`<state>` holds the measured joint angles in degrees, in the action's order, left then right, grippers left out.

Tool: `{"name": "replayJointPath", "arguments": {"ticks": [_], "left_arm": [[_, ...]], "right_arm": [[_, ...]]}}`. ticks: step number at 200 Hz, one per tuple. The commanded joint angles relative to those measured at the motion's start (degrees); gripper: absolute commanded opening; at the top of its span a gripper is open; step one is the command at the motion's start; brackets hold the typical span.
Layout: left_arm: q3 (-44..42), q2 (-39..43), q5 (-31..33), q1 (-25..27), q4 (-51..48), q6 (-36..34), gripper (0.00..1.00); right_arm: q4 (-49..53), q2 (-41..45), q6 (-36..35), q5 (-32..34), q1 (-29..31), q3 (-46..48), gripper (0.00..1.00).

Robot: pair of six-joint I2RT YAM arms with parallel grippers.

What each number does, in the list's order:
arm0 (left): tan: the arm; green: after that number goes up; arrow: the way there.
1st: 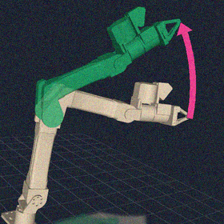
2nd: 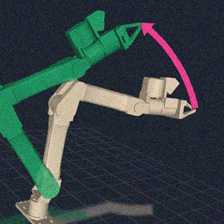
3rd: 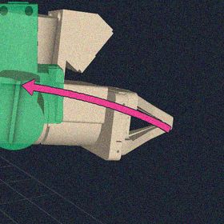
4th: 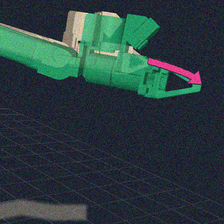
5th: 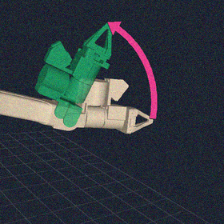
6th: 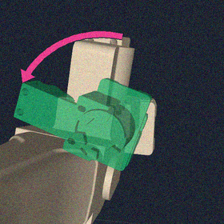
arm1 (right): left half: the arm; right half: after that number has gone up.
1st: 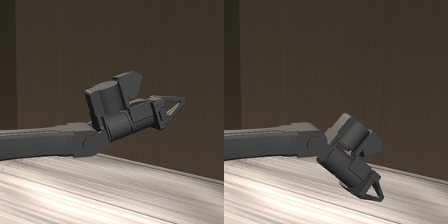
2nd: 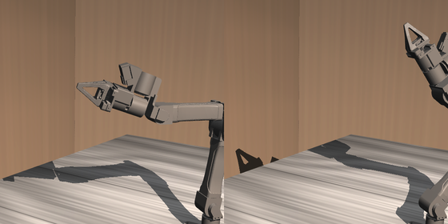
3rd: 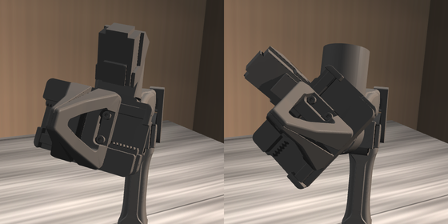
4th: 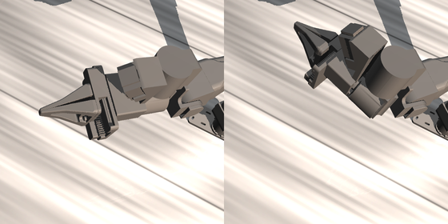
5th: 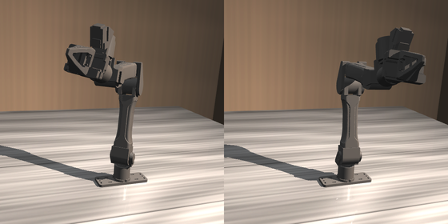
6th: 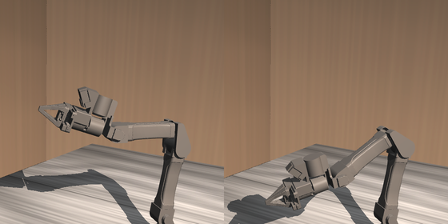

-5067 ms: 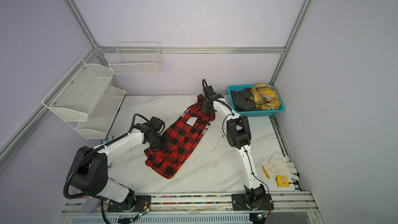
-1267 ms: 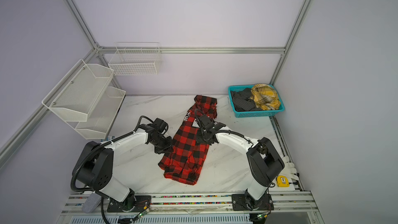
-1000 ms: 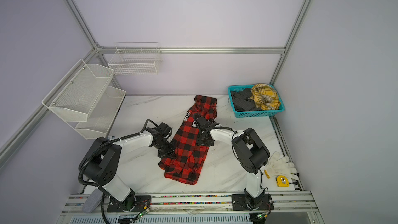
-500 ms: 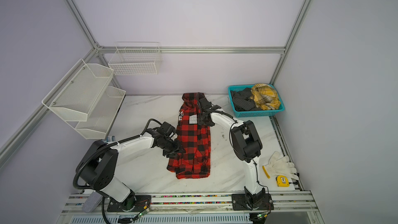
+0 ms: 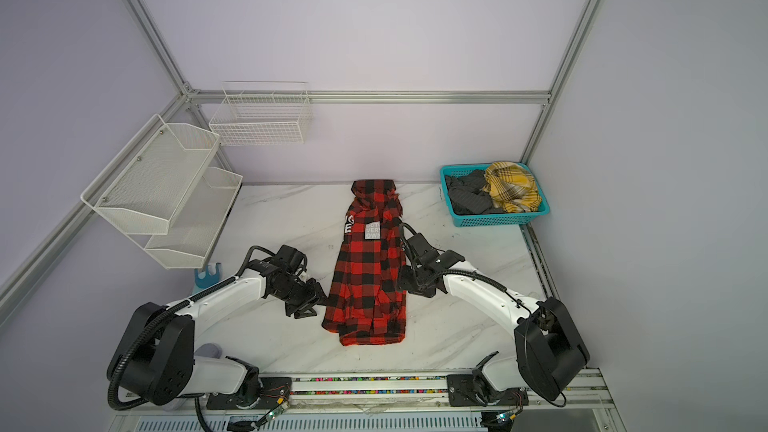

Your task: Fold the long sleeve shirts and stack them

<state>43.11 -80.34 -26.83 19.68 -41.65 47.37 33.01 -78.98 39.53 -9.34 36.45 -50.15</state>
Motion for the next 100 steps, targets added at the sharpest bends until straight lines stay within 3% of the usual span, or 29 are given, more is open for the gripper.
{"name": "replayJointPath", "arguments": {"ticks": [1,64,100], "left_arm": [[-2.7,-0.1,-2.7,0.1,0.3,-0.3,0.5],[-6.0,-0.1,-2.1,1.0,0.7,0.1,0.5],[-5.8,-4.9,-3.3,3.4,3.7,1.3,0.5]], "right_arm": [[-4.8,3.6,6.7,-5.3,0.3,4.7,0.63],[-13.5,3.5,15.0,-10.5,4.5,12.1,0.63],[-13.8,1.4,17.6,-9.1,7.5,12.2,0.61]]}}
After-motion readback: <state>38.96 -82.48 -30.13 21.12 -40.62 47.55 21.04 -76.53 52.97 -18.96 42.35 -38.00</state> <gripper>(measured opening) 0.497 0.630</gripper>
